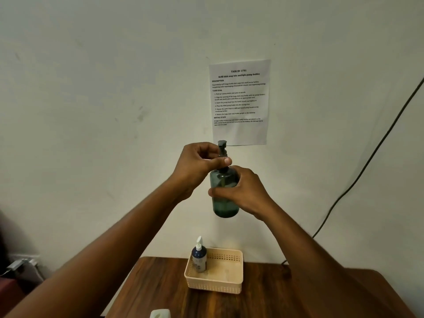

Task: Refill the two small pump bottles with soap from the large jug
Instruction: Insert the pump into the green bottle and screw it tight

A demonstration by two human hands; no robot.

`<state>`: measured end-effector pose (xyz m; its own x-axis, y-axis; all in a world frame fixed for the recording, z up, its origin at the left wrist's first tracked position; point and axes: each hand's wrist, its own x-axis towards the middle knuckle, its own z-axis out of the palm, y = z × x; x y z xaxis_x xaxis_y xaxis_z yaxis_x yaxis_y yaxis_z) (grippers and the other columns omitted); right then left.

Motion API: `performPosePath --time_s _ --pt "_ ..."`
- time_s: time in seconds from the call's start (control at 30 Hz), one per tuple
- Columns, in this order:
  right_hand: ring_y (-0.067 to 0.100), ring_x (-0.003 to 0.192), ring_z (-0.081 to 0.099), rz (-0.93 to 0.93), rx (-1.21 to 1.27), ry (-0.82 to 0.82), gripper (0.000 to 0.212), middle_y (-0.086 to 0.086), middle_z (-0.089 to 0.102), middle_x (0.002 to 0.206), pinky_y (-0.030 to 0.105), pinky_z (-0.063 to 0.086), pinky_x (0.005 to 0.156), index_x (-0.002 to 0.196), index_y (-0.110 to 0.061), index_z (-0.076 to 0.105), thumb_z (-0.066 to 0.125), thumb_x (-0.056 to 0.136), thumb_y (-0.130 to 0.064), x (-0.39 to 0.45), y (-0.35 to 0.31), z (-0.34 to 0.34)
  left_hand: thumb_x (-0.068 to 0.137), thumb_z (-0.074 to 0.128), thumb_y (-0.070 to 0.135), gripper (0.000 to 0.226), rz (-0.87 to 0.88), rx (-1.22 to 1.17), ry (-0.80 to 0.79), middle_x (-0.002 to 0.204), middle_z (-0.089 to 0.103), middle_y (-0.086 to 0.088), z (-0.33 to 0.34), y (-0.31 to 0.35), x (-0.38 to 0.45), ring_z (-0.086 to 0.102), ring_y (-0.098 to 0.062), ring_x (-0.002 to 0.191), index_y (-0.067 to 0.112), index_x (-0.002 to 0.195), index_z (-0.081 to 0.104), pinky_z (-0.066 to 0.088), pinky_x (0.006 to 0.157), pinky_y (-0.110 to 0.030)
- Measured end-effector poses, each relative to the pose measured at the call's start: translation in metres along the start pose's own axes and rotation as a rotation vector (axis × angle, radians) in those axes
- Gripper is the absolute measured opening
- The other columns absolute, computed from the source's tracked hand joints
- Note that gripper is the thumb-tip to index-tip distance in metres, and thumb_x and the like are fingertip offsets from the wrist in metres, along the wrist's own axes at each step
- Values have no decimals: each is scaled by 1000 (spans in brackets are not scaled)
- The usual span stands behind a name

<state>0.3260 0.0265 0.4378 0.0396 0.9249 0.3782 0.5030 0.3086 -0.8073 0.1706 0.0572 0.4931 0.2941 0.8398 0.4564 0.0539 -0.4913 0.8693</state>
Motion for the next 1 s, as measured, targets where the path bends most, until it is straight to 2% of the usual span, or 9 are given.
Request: performPosePath --time_s 0.1,0.27,0.37,0.5,0.63,0.73,0.83,0.93,1.0 --pt "6 92 62 13 36 -21 64 -20 62 102 23 54 74 110 -36 58 83 56 -58 -3 2 -2 91 73 2 22 -36 9 -147 107 80 -9 -7 -1 3 76 -21 106 3 114 75 55 105 -35" --pt "15 100 62 13 51 -40 66 -9 64 112 34 58 83 120 -31 58 85 63 -49 -5 2 -3 105 51 4 32 -99 -82 -420 130 72 -9 -19 2 4 65 -21 127 6 135 63 49 103 -32" --pt "14 100 61 -2 19 -6 66 -9 63 113 26 54 77 123 -30 56 85 66 -47 -3 -3 -5 100 62 28 33 -118 -111 -279 128 73 -1 -10 1 -1 64 -18 128 14 129 69 42 109 -43" --pt "14 101 60 -24 -20 12 68 -10 60 115 23 51 75 125 -30 54 85 68 -46 -2 -8 -6 83 84 23 19 -14 -98 44 94 81 -3 2 -1 -1 76 -13 90 12 97 76 55 81 -21" --pt "13 102 62 -9 56 1 67 -10 63 114 33 56 85 125 -29 57 85 66 -47 -8 -6 -6 97 67 9 16 -20 -29 -149 108 80 -5 -5 5 2 75 -15 106 11 110 77 56 88 -19" --pt "15 101 61 -11 76 -2 66 -9 63 113 30 57 81 125 -29 57 86 67 -45 -10 -5 -4 105 53 9 28 -94 29 -353 120 77 -6 -16 13 3 67 -20 123 15 126 71 44 109 -39" --pt "11 97 60 -21 73 17 62 -14 60 109 19 50 71 121 -33 54 85 68 -44 -8 -8 -5 108 49 21 30 -145 9 -388 128 74 0 -20 16 4 62 -16 130 19 130 69 36 115 -49" --pt "11 98 59 -45 45 23 62 -15 59 109 15 45 68 120 -35 52 85 68 -45 -5 -11 -4 92 71 39 30 -91 -25 -175 108 79 3 -8 20 -1 72 -8 108 16 111 77 49 94 -31" --pt "11 99 59 -59 22 26 65 -14 59 112 14 44 67 122 -34 52 85 68 -47 -5 -12 -2 83 83 25 18 -17 -58 -23 87 80 0 -2 16 -1 75 -7 84 11 93 78 54 76 -18"
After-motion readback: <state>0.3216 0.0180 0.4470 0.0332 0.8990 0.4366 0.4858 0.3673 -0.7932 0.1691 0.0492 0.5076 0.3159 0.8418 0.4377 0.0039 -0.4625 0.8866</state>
